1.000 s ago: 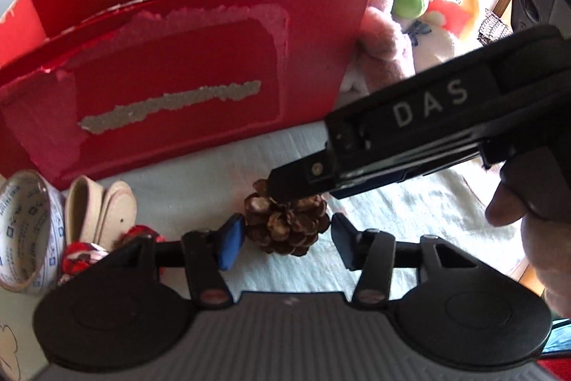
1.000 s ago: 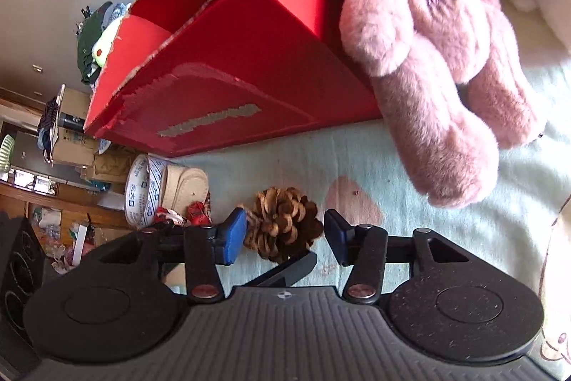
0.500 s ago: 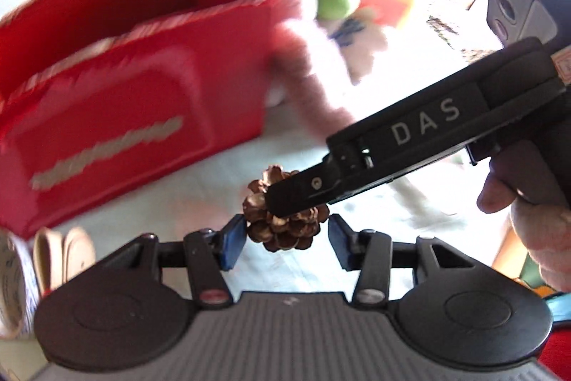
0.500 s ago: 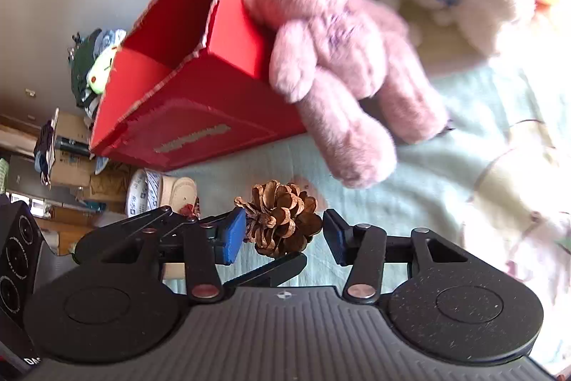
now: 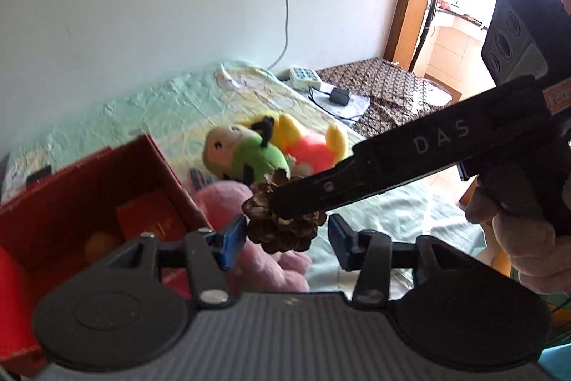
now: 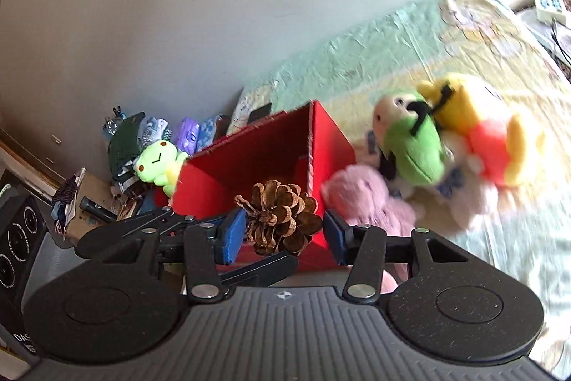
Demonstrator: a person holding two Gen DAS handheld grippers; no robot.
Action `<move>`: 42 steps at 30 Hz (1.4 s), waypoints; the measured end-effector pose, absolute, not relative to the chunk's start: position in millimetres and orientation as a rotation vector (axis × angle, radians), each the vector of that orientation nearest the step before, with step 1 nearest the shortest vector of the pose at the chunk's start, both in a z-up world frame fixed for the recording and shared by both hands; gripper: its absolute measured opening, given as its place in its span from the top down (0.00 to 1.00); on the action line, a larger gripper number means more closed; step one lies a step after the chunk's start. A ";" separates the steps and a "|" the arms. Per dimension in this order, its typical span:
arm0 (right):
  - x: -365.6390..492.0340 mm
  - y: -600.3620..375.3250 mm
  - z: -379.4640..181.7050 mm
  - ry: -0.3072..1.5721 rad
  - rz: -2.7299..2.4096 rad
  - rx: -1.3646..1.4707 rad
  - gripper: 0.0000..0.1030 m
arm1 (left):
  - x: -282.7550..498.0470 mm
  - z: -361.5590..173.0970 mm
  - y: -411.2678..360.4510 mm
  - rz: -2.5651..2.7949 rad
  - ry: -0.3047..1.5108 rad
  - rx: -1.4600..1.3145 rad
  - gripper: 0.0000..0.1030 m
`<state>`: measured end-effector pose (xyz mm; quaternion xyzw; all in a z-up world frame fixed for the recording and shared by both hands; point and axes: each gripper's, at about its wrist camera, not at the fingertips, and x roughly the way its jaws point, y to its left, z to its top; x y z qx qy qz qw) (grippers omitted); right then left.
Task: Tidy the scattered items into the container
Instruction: 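Carry the pine cone into the container and open the right gripper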
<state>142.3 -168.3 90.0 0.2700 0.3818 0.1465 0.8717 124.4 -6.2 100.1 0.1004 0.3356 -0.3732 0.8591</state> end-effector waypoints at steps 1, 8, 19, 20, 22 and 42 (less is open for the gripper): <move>153.1 -160.5 95.8 0.785 0.322 0.545 0.50 | 132.0 106.9 -2.1 -0.772 0.689 0.224 0.53; 230.2 -93.7 87.7 0.830 0.405 0.507 0.50 | 176.3 127.9 50.8 -0.631 0.694 0.261 0.53; 294.9 -22.4 25.2 1.008 0.392 0.536 0.51 | 254.0 62.1 126.2 -0.494 0.906 0.124 0.52; 298.2 -20.4 22.3 1.017 0.390 0.539 0.51 | 258.9 57.5 128.9 -0.493 0.918 0.119 0.52; 304.5 -17.6 17.5 1.033 0.385 0.546 0.51 | 264.6 52.2 134.7 -0.493 0.932 0.120 0.52; 361.5 10.6 -41.0 1.173 0.313 0.500 0.51 | 316.7 -9.3 147.8 -0.349 1.169 0.110 0.52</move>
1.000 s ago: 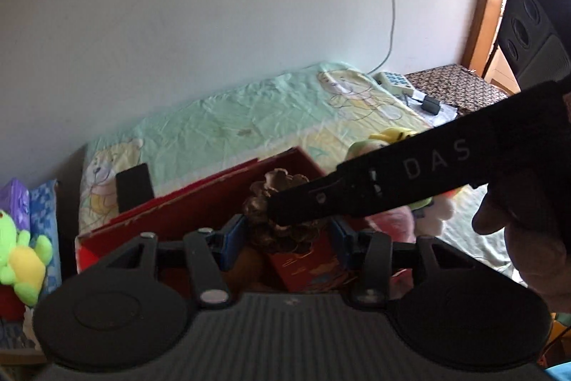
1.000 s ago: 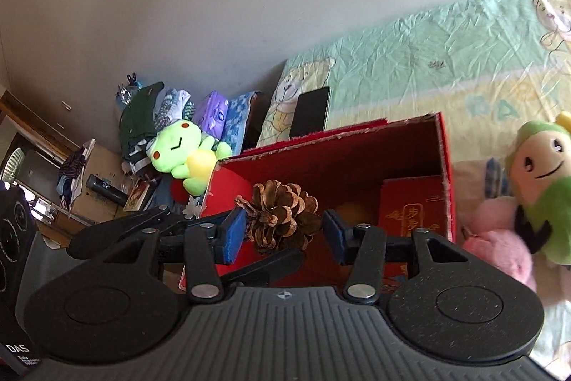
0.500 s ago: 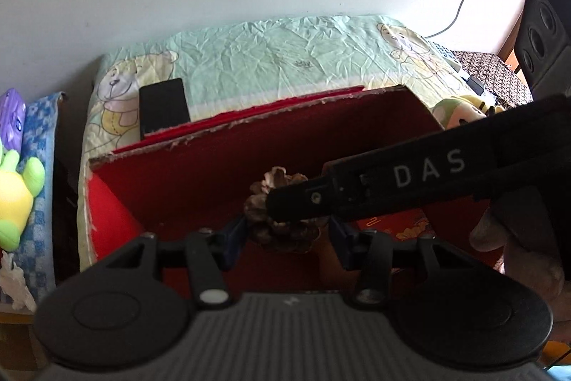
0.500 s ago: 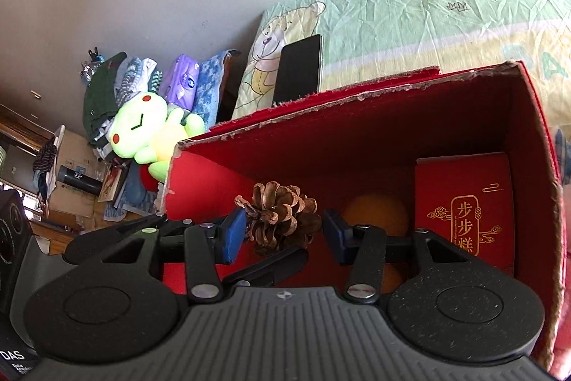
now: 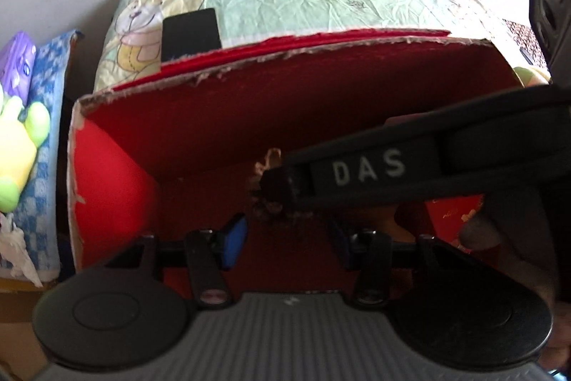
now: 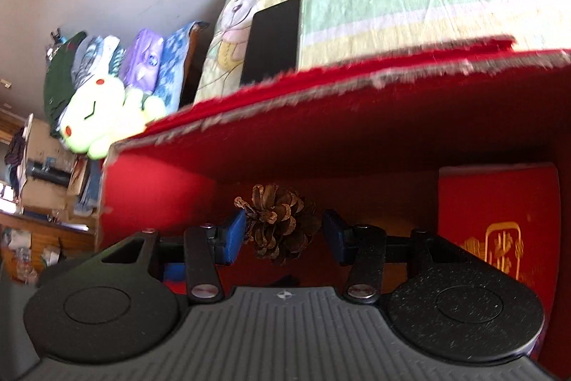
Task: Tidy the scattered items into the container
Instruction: 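Carry the pine cone into the container and open the right gripper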
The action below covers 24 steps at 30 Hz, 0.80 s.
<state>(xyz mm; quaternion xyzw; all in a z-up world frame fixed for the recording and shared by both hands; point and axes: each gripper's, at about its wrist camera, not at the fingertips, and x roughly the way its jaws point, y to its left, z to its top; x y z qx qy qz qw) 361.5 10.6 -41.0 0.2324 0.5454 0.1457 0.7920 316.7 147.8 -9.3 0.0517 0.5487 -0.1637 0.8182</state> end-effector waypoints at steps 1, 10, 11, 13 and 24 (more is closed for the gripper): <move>364.8 10.9 -44.2 1.179 0.310 0.511 0.51 | 317.2 -9.7 149.4 -0.343 1.174 0.102 0.53; 380.5 12.0 -71.8 1.252 0.461 0.686 0.49 | 311.7 -8.0 157.1 -0.294 1.143 0.103 0.55; 380.1 9.0 -73.6 1.259 0.469 0.717 0.49 | 310.3 -7.6 158.1 -0.291 1.137 0.099 0.54; 377.7 4.2 -70.3 1.237 0.478 0.743 0.48 | 306.9 -6.3 158.1 -0.276 1.117 0.109 0.50; 370.0 -3.0 -67.6 1.238 0.410 0.654 0.60 | 301.5 -3.3 155.4 -0.173 1.069 0.140 0.47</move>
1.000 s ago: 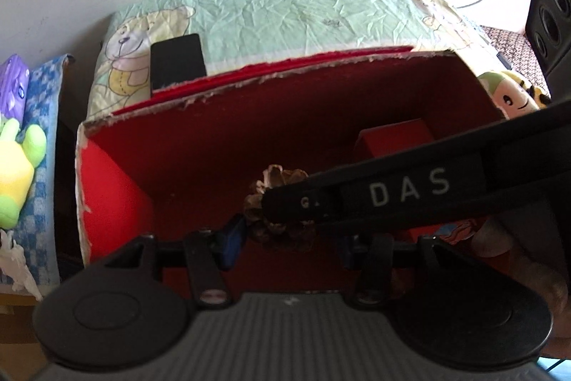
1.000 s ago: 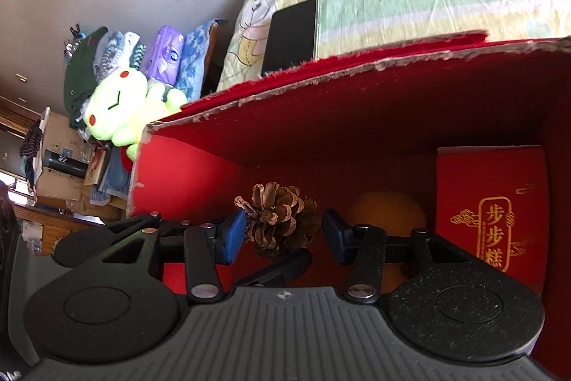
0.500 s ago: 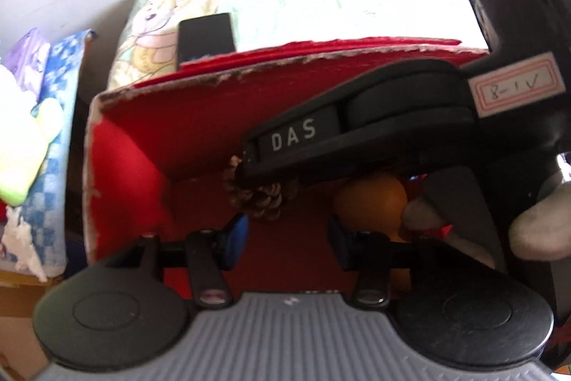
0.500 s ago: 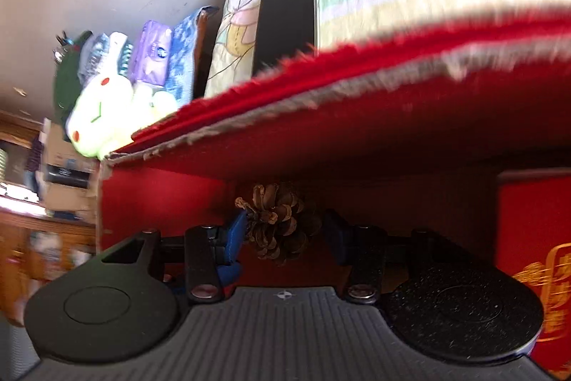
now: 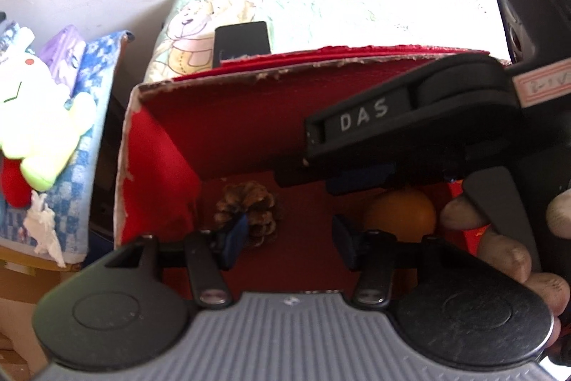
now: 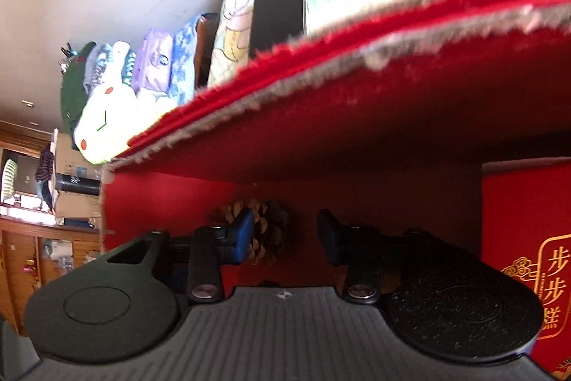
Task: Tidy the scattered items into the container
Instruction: 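Carry the pine cone into the container and open the right gripper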
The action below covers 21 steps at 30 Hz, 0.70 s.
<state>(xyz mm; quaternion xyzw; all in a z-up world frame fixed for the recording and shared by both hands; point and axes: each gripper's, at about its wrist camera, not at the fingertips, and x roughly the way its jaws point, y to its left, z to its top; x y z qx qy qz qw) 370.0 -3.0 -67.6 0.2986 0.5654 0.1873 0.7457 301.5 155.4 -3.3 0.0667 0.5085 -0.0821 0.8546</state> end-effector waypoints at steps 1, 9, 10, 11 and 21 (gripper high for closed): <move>370.1 -2.0 -68.5 1.242 0.415 0.654 0.61 | 299.7 -3.2 154.3 -0.167 1.061 0.149 0.47; 369.0 3.5 -69.3 1.231 0.430 0.590 0.61 | 301.5 -5.4 152.6 -0.146 1.069 0.162 0.44; 368.3 3.3 -68.0 1.221 0.425 0.576 0.61 | 301.8 -5.5 152.7 -0.143 1.070 0.160 0.43; 367.6 2.9 -66.8 1.212 0.420 0.566 0.61 | 301.5 -5.4 152.5 -0.141 1.069 0.160 0.43; 362.1 -7.9 -64.5 1.180 0.401 0.569 0.61 | 306.8 -11.3 151.4 -0.123 1.087 0.164 0.42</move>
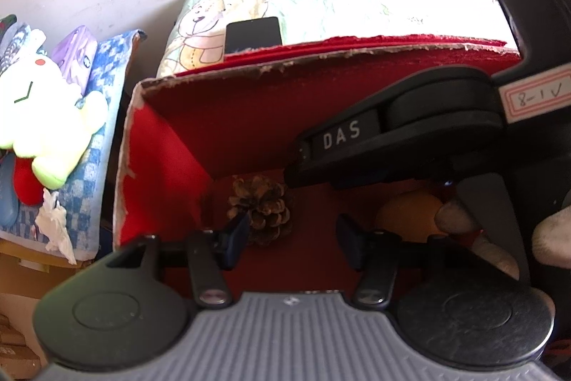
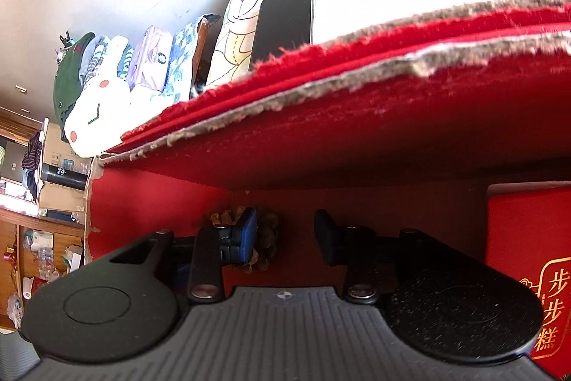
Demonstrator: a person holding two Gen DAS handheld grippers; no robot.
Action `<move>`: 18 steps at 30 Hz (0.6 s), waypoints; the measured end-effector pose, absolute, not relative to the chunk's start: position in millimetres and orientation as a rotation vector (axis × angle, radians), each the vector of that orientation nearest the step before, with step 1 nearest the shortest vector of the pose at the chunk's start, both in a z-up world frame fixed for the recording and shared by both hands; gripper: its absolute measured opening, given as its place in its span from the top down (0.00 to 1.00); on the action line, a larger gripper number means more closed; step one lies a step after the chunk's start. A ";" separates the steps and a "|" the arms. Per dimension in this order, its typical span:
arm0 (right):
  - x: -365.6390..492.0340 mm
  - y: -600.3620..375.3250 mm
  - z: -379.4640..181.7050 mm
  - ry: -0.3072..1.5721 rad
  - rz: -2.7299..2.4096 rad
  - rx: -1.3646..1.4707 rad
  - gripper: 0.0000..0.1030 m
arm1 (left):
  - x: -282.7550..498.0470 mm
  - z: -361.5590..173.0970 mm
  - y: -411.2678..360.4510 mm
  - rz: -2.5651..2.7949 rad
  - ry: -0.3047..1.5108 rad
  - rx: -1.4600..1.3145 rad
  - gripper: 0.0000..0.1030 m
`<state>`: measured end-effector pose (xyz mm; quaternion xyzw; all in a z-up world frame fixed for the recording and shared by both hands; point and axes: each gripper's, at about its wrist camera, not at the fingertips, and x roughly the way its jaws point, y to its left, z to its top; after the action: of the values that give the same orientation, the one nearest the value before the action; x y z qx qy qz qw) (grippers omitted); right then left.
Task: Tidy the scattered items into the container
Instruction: 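Carry the pine cone into the container and open the right gripper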
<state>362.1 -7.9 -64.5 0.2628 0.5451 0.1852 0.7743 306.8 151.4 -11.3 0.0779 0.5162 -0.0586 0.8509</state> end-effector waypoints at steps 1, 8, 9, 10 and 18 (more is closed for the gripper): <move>361.8 -8.3 -64.6 1.181 0.404 0.568 0.61 | 307.2 -11.8 151.5 -0.122 1.088 0.164 0.42; 362.3 -14.5 -66.1 1.174 0.403 0.568 0.60 | 307.8 -13.4 151.2 -0.116 1.096 0.163 0.40; 362.0 -15.4 -66.2 1.174 0.402 0.566 0.60 | 307.9 -13.5 151.0 -0.115 1.096 0.164 0.39; 361.8 -17.3 -66.4 1.175 0.401 0.565 0.60 | 308.2 -13.7 150.9 -0.114 1.097 0.166 0.39; 350.9 -28.7 -45.8 1.166 0.380 0.578 0.60 | 306.5 -13.0 147.7 -0.084 1.094 0.191 0.39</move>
<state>350.9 -28.7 -45.8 0.2675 0.5394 0.1757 0.7789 306.5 147.7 -13.0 0.0907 0.5193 -0.0398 0.8488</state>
